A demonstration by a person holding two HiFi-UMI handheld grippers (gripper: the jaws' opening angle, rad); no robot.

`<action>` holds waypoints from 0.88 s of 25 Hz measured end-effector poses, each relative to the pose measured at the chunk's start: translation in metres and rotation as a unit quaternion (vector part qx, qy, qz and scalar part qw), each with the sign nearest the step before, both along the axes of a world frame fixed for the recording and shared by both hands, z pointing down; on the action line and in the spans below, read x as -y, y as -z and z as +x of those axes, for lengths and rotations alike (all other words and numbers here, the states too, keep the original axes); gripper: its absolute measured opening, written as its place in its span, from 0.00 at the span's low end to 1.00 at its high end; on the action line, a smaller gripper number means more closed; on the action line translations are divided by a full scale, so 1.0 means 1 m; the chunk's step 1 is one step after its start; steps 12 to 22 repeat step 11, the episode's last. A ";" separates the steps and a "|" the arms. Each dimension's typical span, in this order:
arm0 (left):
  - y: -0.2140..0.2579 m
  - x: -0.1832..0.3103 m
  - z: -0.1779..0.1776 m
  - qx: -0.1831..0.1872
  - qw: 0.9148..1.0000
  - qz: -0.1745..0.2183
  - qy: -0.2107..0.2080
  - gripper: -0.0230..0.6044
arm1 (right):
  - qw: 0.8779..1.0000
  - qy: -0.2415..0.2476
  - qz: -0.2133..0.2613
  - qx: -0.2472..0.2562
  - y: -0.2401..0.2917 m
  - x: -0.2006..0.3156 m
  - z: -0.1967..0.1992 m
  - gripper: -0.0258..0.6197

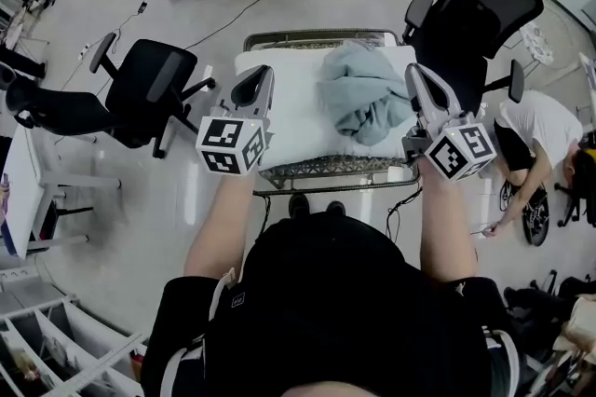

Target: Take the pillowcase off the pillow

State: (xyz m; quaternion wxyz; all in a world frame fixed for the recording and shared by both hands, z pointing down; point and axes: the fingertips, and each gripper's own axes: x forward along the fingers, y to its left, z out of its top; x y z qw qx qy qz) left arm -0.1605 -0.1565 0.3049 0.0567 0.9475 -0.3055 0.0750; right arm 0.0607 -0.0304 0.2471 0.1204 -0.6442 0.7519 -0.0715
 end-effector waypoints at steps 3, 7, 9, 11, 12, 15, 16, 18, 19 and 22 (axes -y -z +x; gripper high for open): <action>-0.007 -0.001 0.002 0.011 1.000 -0.004 -0.002 0.07 | 1.000 0.006 -0.006 -0.007 -0.007 0.001 -0.001 0.05; -0.008 -0.003 0.006 0.017 1.000 -0.006 -0.005 0.07 | 1.000 0.007 -0.010 -0.007 -0.010 0.003 0.001 0.05; -0.008 -0.004 0.008 0.019 1.000 -0.008 -0.005 0.07 | 1.000 0.007 -0.011 -0.010 -0.010 0.004 0.003 0.05; -0.008 -0.004 0.009 0.021 1.000 -0.008 -0.006 0.07 | 1.000 0.007 -0.012 -0.012 -0.010 0.005 0.006 0.05; -0.008 -0.004 0.009 0.021 1.000 -0.008 -0.006 0.07 | 1.000 0.007 -0.012 -0.012 -0.010 0.005 0.006 0.05; -0.008 -0.004 0.009 0.021 1.000 -0.008 -0.006 0.07 | 1.000 0.007 -0.012 -0.012 -0.010 0.005 0.006 0.05; -0.008 -0.004 0.009 0.021 1.000 -0.008 -0.006 0.07 | 1.000 0.007 -0.012 -0.012 -0.010 0.005 0.006 0.05; -0.008 -0.004 0.009 0.021 1.000 -0.008 -0.006 0.07 | 1.000 0.007 -0.012 -0.012 -0.010 0.005 0.006 0.05; -0.008 -0.004 0.009 0.021 1.000 -0.008 -0.006 0.07 | 1.000 0.007 -0.012 -0.012 -0.010 0.005 0.006 0.05; -0.008 -0.004 0.009 0.021 1.000 -0.008 -0.006 0.07 | 1.000 0.007 -0.012 -0.012 -0.010 0.005 0.006 0.05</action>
